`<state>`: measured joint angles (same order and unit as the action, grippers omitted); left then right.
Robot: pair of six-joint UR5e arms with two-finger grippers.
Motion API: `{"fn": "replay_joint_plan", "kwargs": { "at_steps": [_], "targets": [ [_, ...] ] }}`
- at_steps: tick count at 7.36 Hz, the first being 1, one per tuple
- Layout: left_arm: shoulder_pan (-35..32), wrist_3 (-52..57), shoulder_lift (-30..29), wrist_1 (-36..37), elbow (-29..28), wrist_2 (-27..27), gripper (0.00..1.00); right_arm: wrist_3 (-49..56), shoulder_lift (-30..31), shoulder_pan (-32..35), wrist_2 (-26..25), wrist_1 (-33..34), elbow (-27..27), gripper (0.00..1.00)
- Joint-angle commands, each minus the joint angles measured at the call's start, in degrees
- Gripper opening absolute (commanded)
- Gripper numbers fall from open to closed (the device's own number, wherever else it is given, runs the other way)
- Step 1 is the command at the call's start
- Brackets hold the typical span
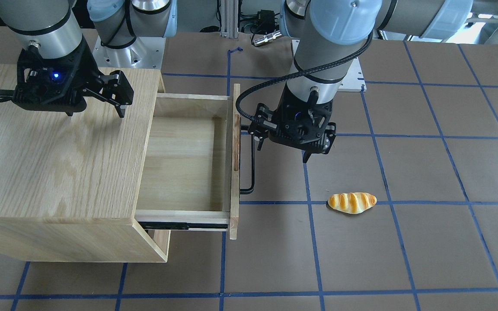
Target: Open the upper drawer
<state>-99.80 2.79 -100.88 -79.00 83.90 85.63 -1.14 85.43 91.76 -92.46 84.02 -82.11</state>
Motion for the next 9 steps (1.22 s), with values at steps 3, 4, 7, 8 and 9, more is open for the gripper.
{"fn": "replay_joint_plan", "kwargs": {
  "at_steps": [3, 4, 7, 8, 9],
  "targets": [
    [10.74, 0.29, 6.2, -7.48, -0.24, 2.08, 1.0, 0.09, 0.0, 0.0, 0.0, 0.0, 0.02, 1.0],
    [13.11, 0.73, 7.7, -8.62, -0.05, 2.87, 1.0, 0.09, 0.0, 0.0, 0.0, 0.0, 0.02, 1.0],
    [14.98, 0.56, 9.64, -14.24, 1.0, 4.11, 1.0, 0.09, 0.0, 0.0, 0.0, 0.0, 0.02, 1.0],
    [14.64, 0.21, 9.91, -14.25, 1.09, 4.11, 1.0, 0.09, 0.0, 0.0, 0.0, 0.0, 0.02, 1.0],
    [14.72, 0.2, 9.91, -14.25, 1.44, 4.11, 1.0, 0.0, 0.0, 0.0, 0.0, 0.0, 0.02, 1.0]
  ]
}}
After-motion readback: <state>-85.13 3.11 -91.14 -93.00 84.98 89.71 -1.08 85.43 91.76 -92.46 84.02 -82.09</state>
